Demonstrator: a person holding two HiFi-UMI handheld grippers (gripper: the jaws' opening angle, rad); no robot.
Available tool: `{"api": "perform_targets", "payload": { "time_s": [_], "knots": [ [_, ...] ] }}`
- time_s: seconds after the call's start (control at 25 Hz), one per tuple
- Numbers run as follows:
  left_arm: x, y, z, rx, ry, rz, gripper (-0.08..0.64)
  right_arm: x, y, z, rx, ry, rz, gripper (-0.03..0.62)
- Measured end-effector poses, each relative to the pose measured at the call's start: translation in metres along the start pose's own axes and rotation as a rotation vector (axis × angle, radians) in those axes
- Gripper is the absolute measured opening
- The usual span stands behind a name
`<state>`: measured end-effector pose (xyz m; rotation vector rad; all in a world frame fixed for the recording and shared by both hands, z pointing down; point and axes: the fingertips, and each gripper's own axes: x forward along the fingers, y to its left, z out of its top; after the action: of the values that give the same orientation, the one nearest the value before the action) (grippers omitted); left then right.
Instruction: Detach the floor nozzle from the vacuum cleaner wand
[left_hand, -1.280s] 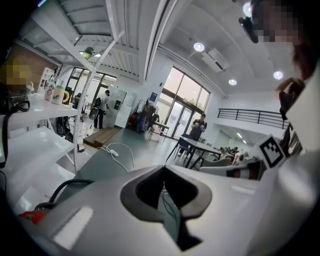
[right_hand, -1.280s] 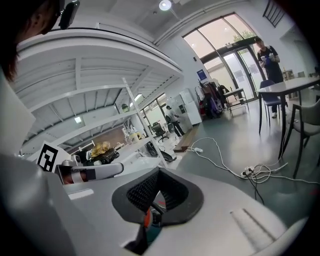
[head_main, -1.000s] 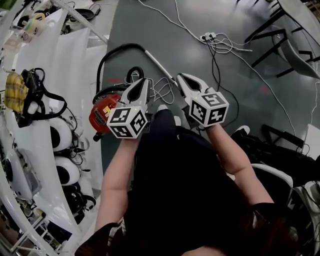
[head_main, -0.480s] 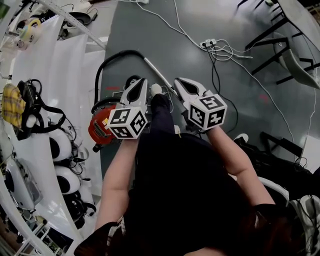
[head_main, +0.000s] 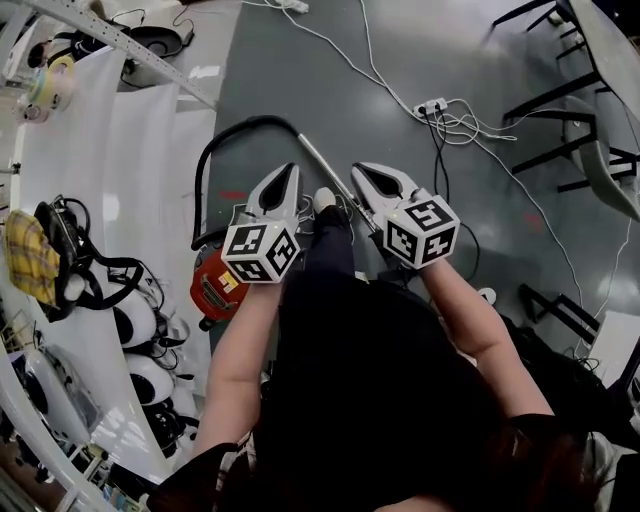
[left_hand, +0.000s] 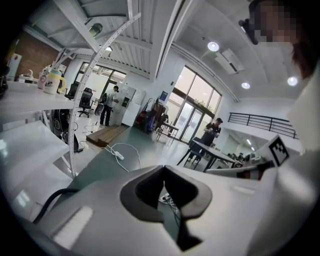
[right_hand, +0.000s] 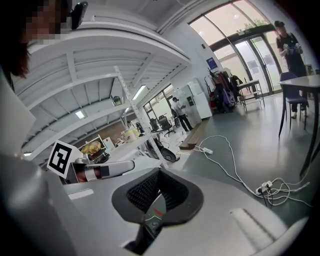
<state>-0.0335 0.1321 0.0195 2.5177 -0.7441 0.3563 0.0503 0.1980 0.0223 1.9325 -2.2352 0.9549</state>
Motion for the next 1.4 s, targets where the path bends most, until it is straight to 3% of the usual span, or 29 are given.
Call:
{"api": "perform_targets", "payload": {
  "time_s": [0.24,0.52,0.8,1.0,1.28,1.4],
  "knots": [
    [0.041,0.063,0.028,-0.035,0.014,0.047,0.011,0.076,-0.019,0.033,-0.021,0.045,0.023,-0.002],
    [0.075,0.090,0.034,-0.030,0.058,-0.033,0.011,0.134,-0.029,0.047,-0.057,0.081,0.092,-0.002],
    [0.083,0.116,0.019,-0.053,0.088,0.047,0.011,0.158,-0.054,0.042,-0.030,0.122,0.071,-0.002],
    [0.100,0.122,0.010,-0.085,0.115,0.066,0.011,0.183,-0.077,0.028,-0.072,0.196,0.088,-0.002],
    [0.146,0.132,-0.010,-0.146,0.159,0.114,0.011,0.224,-0.115,0.004,-0.162,0.370,0.163,-0.002],
    [0.174,0.130,-0.021,-0.134,0.177,0.157,0.011,0.237,-0.138,0.000,-0.181,0.405,0.199,-0.002]
  ]
}}
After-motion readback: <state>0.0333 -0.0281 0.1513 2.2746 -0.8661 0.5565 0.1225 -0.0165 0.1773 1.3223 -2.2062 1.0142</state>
